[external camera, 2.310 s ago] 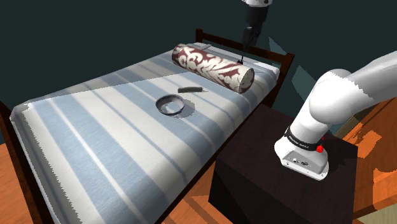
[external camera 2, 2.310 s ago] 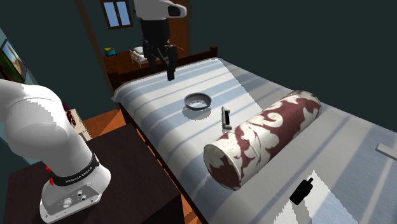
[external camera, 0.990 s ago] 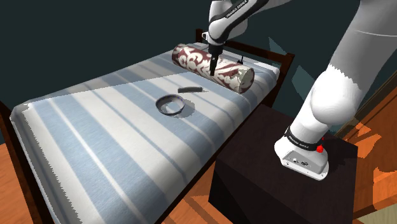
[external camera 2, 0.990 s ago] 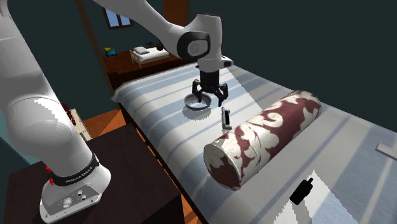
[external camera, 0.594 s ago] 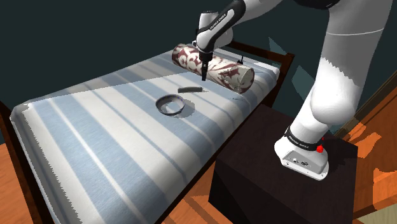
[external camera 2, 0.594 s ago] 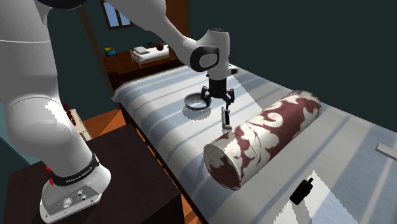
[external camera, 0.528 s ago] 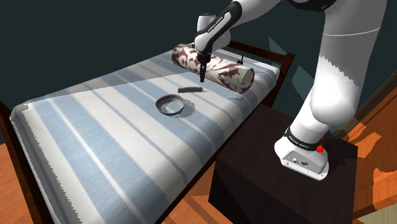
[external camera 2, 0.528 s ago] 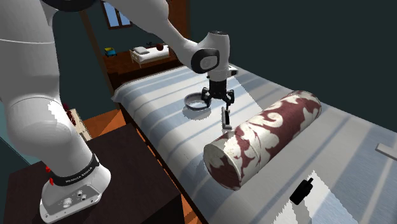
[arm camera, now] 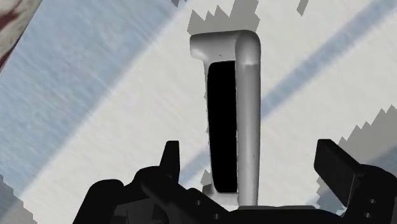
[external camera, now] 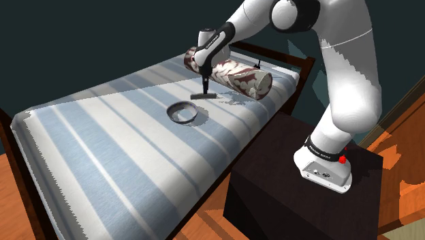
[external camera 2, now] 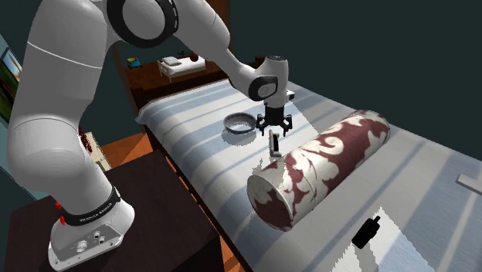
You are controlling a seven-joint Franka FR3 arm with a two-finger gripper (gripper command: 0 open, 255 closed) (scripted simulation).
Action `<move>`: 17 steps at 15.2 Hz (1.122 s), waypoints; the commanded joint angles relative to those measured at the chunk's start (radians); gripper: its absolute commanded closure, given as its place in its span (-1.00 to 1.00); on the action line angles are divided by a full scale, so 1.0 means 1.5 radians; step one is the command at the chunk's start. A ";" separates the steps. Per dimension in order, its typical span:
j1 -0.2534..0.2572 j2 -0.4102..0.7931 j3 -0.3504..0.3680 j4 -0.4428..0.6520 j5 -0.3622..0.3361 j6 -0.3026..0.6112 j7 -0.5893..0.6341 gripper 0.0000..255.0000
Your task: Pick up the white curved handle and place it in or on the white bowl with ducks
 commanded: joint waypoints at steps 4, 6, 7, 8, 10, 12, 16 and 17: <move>-0.006 0.053 0.010 0.032 0.005 0.023 -0.011 -1.00; -0.008 0.068 0.012 0.037 0.007 0.032 -0.012 -1.00; -0.009 0.075 0.013 0.040 0.008 0.037 -0.012 -1.00; -0.009 0.080 0.013 0.042 0.008 0.040 -0.013 -1.00; -0.009 0.080 0.013 0.042 0.008 0.040 -0.013 -1.00; -0.009 0.080 0.013 0.042 0.008 0.040 -0.013 -1.00; -0.009 0.080 0.013 0.042 0.008 0.040 -0.013 1.00; -0.009 0.080 0.013 0.042 0.008 0.040 -0.013 1.00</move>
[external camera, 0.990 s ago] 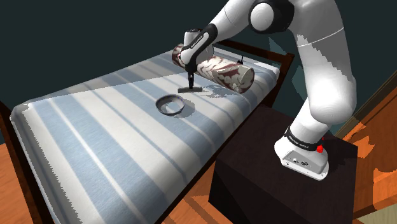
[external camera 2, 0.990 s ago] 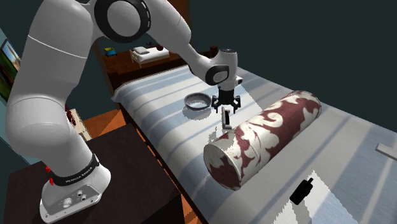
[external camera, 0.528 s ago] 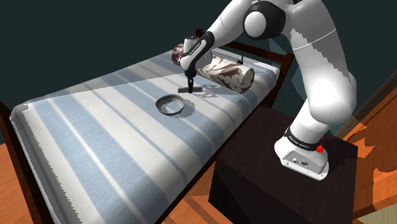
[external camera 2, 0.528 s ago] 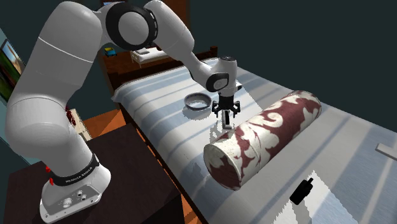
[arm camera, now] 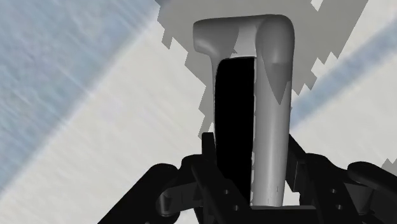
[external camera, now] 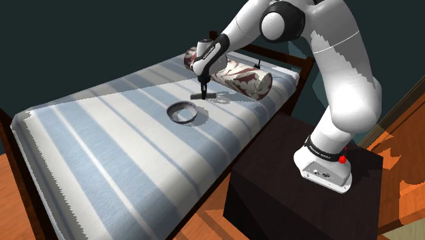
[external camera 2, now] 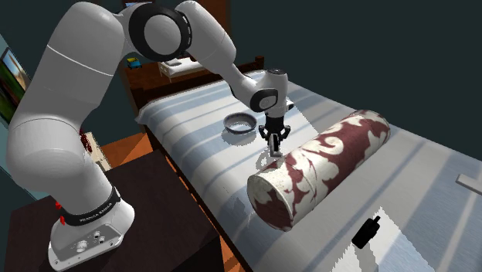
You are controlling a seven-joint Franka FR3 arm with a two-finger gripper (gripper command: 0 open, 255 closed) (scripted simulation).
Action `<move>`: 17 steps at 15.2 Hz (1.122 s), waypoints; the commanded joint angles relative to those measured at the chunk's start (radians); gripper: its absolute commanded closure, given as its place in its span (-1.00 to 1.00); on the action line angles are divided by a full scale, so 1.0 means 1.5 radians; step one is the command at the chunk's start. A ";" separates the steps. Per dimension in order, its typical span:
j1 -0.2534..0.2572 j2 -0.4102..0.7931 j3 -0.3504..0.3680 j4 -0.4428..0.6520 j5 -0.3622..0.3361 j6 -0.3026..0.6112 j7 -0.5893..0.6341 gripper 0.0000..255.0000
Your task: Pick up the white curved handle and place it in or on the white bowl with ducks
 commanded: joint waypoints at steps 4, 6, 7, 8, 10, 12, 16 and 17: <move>0.000 0.000 0.000 0.000 0.000 0.000 0.000 1.00; 0.000 0.000 0.000 0.000 0.000 0.000 0.000 1.00; 0.000 0.000 0.000 0.000 0.000 0.000 0.000 1.00; 0.000 0.000 0.000 0.000 0.000 0.000 0.000 1.00; 0.001 -0.014 -0.002 -0.003 -0.002 -0.010 0.001 1.00; 0.003 -0.027 -0.004 -0.006 -0.004 -0.021 0.002 1.00; 0.006 -0.054 -0.008 -0.010 -0.008 -0.044 0.004 1.00; 0.006 -0.060 -0.009 -0.010 -0.009 -0.050 0.005 1.00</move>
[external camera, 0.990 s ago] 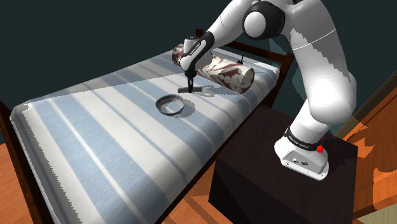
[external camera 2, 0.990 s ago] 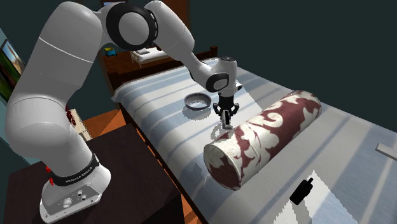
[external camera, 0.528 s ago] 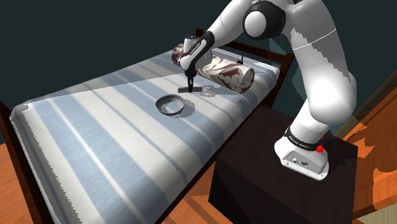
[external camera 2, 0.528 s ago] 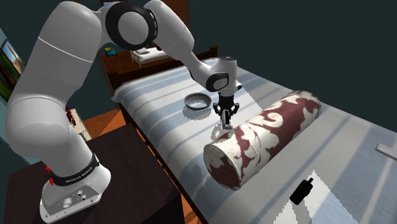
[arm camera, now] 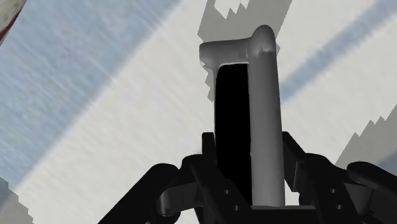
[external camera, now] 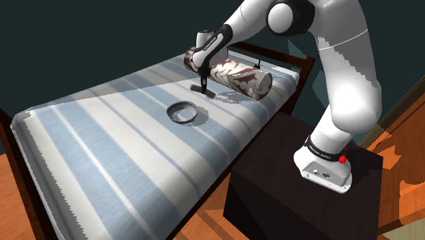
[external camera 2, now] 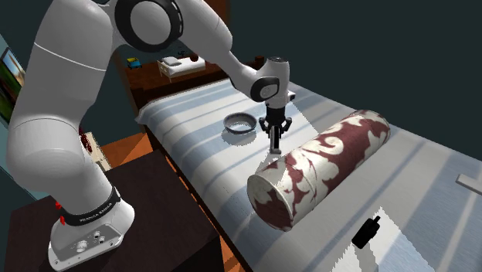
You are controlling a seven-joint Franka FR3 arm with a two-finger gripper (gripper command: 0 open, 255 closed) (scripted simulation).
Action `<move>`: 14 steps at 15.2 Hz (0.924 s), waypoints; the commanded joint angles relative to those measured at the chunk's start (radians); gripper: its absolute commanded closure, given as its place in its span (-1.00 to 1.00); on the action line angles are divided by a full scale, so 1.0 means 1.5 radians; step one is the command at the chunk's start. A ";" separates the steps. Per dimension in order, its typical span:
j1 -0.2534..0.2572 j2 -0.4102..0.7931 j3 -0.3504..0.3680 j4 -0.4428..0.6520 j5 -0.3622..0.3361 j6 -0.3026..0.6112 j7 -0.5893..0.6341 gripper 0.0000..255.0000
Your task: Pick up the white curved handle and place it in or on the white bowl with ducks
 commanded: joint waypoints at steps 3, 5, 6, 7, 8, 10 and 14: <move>0.002 -0.024 -0.004 0.000 -0.004 -0.024 0.002 1.00; 0.003 -0.036 -0.005 0.001 -0.006 -0.037 0.003 1.00; 0.004 -0.042 -0.006 0.001 -0.007 -0.043 0.003 1.00; 0.004 -0.048 -0.007 0.002 -0.008 -0.049 0.004 1.00; 0.005 -0.053 -0.008 0.002 -0.009 -0.056 0.005 1.00; 0.006 -0.064 -0.009 0.004 -0.011 -0.068 0.006 1.00; 0.008 -0.084 -0.012 0.009 -0.015 -0.093 0.008 1.00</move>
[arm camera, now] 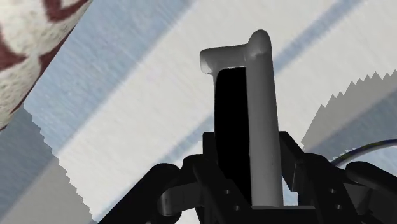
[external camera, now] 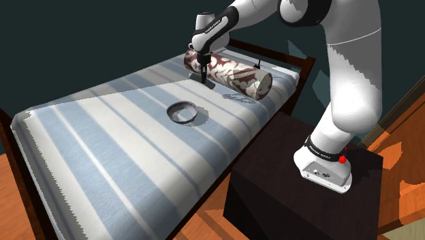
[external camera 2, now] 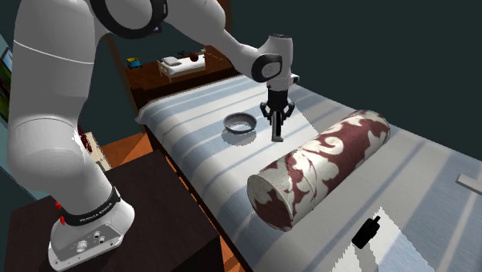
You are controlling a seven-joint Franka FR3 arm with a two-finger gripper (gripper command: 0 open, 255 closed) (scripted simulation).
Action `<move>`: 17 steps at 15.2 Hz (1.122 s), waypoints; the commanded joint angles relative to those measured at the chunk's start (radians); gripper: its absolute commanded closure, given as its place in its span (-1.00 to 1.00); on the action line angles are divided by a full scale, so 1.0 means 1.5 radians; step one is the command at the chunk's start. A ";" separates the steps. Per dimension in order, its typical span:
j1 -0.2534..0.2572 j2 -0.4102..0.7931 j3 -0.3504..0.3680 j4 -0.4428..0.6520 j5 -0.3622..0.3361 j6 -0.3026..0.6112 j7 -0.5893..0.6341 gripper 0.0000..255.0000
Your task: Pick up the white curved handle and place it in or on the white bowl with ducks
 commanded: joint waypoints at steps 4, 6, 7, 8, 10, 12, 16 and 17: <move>0.048 -0.027 0.005 -0.033 -0.014 0.006 0.059 1.00; 0.072 -0.036 0.009 -0.046 -0.021 0.010 0.090 1.00; 0.083 -0.040 0.011 -0.051 -0.024 0.011 0.105 1.00; 0.095 -0.043 0.013 -0.056 -0.027 0.012 0.121 1.00; 0.118 -0.047 0.017 -0.062 -0.034 0.014 0.151 1.00; 0.141 -0.050 0.022 -0.065 -0.040 0.014 0.182 1.00; 0.187 -0.050 0.031 -0.062 -0.051 0.009 0.244 1.00; 0.192 -0.049 0.032 -0.061 -0.052 0.008 0.251 1.00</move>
